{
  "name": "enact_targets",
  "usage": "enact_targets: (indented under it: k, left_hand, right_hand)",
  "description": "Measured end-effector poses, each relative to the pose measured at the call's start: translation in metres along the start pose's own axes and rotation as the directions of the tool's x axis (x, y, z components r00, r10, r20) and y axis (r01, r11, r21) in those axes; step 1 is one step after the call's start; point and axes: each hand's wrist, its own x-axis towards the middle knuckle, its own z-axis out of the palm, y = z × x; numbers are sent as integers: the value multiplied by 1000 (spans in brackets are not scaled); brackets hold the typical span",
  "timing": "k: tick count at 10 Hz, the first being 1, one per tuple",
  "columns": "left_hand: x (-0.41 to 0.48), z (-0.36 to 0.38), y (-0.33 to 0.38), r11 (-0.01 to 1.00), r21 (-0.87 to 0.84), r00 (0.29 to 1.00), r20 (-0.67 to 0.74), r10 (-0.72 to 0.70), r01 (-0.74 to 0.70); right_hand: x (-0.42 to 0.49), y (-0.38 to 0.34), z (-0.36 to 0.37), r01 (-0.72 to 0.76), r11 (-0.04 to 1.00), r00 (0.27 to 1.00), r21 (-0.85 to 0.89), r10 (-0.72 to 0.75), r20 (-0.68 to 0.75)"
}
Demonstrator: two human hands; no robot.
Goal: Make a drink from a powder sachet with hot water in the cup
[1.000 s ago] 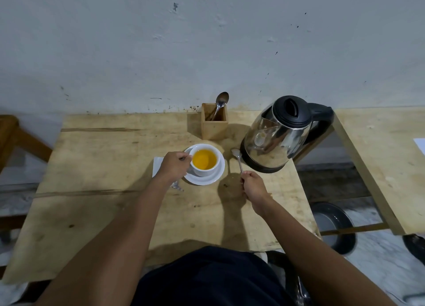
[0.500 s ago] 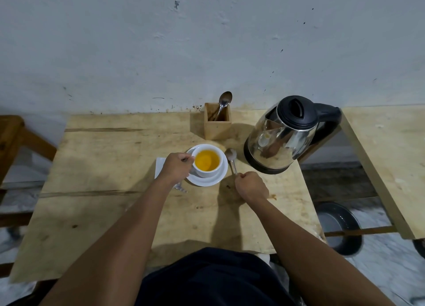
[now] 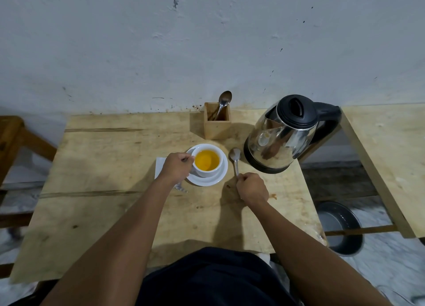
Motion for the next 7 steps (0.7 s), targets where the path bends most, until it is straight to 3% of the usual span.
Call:
enact_targets:
  k: [2, 5, 7]
  left_hand:
    - [1, 0, -1, 1000, -5, 1000, 1, -6, 6]
    - [-1, 1, 2, 1000, -1, 1000, 2, -11, 11]
    - [-1, 3, 3, 998, 54, 997, -69, 17, -13]
  right_hand:
    - [-5, 3, 1, 42, 998, 997, 40, -39, -73]
    - [-2, -5, -8, 42, 999, 999, -27, -42, 28]
    - [-7, -30, -25, 222, 968, 973, -115, -227, -35]
